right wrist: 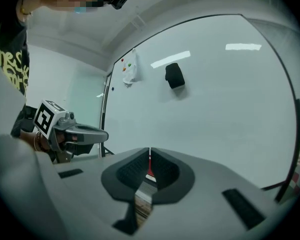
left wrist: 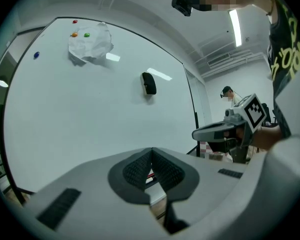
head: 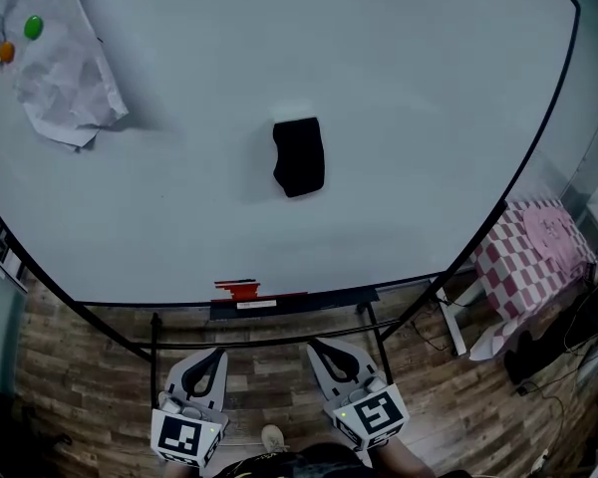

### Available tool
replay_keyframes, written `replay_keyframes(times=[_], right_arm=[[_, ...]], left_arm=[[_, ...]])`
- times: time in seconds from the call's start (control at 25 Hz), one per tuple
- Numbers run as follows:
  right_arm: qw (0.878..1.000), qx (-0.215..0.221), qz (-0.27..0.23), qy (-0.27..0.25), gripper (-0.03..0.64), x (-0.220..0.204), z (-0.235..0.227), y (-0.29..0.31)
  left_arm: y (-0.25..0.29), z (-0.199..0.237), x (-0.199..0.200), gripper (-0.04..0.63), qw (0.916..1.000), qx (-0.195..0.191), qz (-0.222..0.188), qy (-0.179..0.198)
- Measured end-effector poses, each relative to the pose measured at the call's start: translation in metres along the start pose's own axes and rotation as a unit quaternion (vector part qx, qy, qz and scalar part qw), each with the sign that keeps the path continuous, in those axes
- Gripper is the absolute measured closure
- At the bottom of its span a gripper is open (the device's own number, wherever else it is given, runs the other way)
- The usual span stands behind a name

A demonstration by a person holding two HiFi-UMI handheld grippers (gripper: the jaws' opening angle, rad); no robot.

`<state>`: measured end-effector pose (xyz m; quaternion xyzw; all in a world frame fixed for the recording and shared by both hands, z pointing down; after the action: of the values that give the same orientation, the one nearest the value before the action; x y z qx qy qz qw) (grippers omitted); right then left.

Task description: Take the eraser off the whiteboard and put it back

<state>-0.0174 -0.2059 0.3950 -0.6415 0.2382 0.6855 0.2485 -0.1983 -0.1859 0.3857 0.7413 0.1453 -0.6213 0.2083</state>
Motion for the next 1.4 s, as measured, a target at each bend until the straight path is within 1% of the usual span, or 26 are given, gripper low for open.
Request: replay_keyframes(times=[0.08,0.2,0.32,0.36,0.48,0.6,0.68,0.76,0.88,0.92,0.96,1.0,1.08,1.2,1.4], right_arm=[[1.000,-0.005,0.011,0.015,0.606,-0.001,-0.001,0.000],[1.000,0.001,0.004,-0.002,0.606,0.004,-0.006,0.002],[1.000,-0.003,0.006,-0.001,0.606,0.011,-0.013,0.004],[1.000,-0.002,0.003,-0.003,0.605,0.014,-0.016,0.005],[1.000,0.001,-0.012,-0.011,0.604,0.026,-0.022,0.010],[1.000,0.003,-0.017,-0.023,0.604,0.037,-0.027,0.016],[0.999,0.005,-0.024,-0.033,0.604,0.047,-0.031,0.020],[0.998,0.004,-0.041,-0.048,0.604,0.058,-0.035,0.026],[0.997,-0.007,-0.053,-0.050,0.601,0.074,-0.043,0.033],[0.997,-0.008,-0.060,-0.052,0.586,0.080,-0.046,0.035],[0.996,-0.009,-0.068,-0.055,0.542,0.088,-0.048,0.037],[0.995,-0.010,-0.076,-0.061,0.518,0.095,-0.051,0.039],[0.993,-0.014,-0.089,-0.073,0.511,0.109,-0.056,0.043],[0.990,-0.027,-0.106,-0.092,0.456,0.127,-0.063,0.050],[0.985,-0.034,-0.125,-0.112,0.402,0.151,-0.064,0.065]], left_arm=[[0.002,-0.001,-0.001,0.589,1.0000,-0.003,-0.001,-0.001],[0.002,-0.003,0.000,0.589,1.0000,-0.002,0.000,-0.002],[0.007,-0.006,0.001,0.589,0.9998,0.005,-0.014,-0.011],[0.008,-0.008,0.002,0.589,0.9997,0.008,-0.016,-0.015],[0.006,-0.009,0.005,0.589,0.9998,0.017,0.006,-0.012],[0.005,-0.008,0.003,0.589,0.9992,0.028,-0.011,-0.025],[0.002,-0.008,0.003,0.589,0.9993,0.031,-0.002,-0.023],[-0.001,-0.007,0.002,0.589,0.9992,0.033,0.001,-0.021],[-0.005,-0.004,0.000,0.589,0.9990,0.037,0.003,-0.022],[-0.007,-0.003,0.000,0.589,0.9989,0.039,0.005,-0.023],[-0.007,-0.003,0.000,0.589,0.9989,0.041,0.007,-0.024],[-0.008,-0.003,0.000,0.589,0.9988,0.042,0.008,-0.024],[-0.009,-0.004,0.000,0.589,0.9988,0.042,0.009,-0.024],[-0.011,-0.003,-0.001,0.589,0.9988,0.044,0.006,-0.022],[-0.017,0.001,-0.003,0.589,0.9984,0.052,0.007,-0.023]])
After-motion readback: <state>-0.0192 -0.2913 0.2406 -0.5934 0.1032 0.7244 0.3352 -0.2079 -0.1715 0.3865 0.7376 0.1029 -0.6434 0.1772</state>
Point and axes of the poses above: the fingertips, and each gripper's own axes: y forward along the fingers, z to its left, x out of its top, the point moved 4 cm from there along -y, backward along the fingers, and after that the axes turned 4 degrees about -z, right-handed, at the moved point
